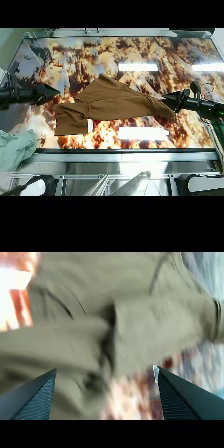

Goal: Fold the shirts.

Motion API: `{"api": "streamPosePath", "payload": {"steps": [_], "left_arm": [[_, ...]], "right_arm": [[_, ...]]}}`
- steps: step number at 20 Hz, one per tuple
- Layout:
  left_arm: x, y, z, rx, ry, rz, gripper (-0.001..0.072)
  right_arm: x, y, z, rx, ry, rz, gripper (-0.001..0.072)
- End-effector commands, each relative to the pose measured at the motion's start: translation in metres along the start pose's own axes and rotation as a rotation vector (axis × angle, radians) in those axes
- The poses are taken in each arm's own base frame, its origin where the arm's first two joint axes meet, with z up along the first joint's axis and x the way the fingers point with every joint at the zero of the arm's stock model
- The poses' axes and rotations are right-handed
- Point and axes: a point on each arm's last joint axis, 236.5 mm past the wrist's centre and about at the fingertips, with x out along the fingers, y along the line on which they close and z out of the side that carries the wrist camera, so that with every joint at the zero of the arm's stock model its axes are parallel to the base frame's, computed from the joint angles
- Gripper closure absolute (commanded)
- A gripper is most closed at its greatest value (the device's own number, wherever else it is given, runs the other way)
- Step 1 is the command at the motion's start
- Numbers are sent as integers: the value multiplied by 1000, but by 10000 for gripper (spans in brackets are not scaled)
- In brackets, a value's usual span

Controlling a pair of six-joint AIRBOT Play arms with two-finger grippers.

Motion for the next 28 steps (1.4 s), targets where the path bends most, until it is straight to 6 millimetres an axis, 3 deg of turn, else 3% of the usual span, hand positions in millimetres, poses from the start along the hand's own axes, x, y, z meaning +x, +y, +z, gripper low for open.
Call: {"api": "streamPosePath", "payload": {"steps": [1, 4, 8, 10, 11, 14, 17, 18, 19, 20, 22, 25, 26, 28], "left_arm": [[36, 41, 35, -51, 49, -8, 5], [79, 77, 46, -120, 109, -15, 14], [133, 78, 52, -73, 182, -41, 13], [151, 82, 36, -45, 293, 3, 18], [156, 90, 21, -18, 376, 56, 110], [165, 94, -7, 87, 562, 123, 139], [179, 93, 10, 96, 512, 144, 141], [179, 91, 12, 85, 512, 144, 238], [177, 89, 9, 84, 524, 135, 482], [175, 85, 5, 87, 543, 114, 681], [174, 58, 3, 77, 552, -8, 682], [165, 1, 18, 25, 489, -284, 681], [161, -3, 20, 12, 485, -312, 682], [158, 10, 17, 8, 501, -274, 657]], "right_arm": [[-2, 21, -12, 23, 51, 106, 300], [0, 7, 3, -2, -14, 45, 300], [-1, 6, 18, -41, -52, 12, 300], [-1, 8, 20, -45, -57, 18, 300], [-2, 8, 20, -41, -58, 17, 300], [-21, 5, 32, -36, -112, 12, 300], [-64, -2, 52, -26, -219, -2, 301], [-79, -13, 58, -14, -244, -53, 301], [-96, -36, 61, 21, -254, -165, 300], [-112, -62, 60, 50, -243, -304, 300], [-142, -100, 53, 84, -180, -569, 300], [-147, -96, 65, 5, -141, -667, 276], [-145, -93, 70, -18, -145, -677, 269], [-137, -96, 74, -50, -139, -694, 191]]}}
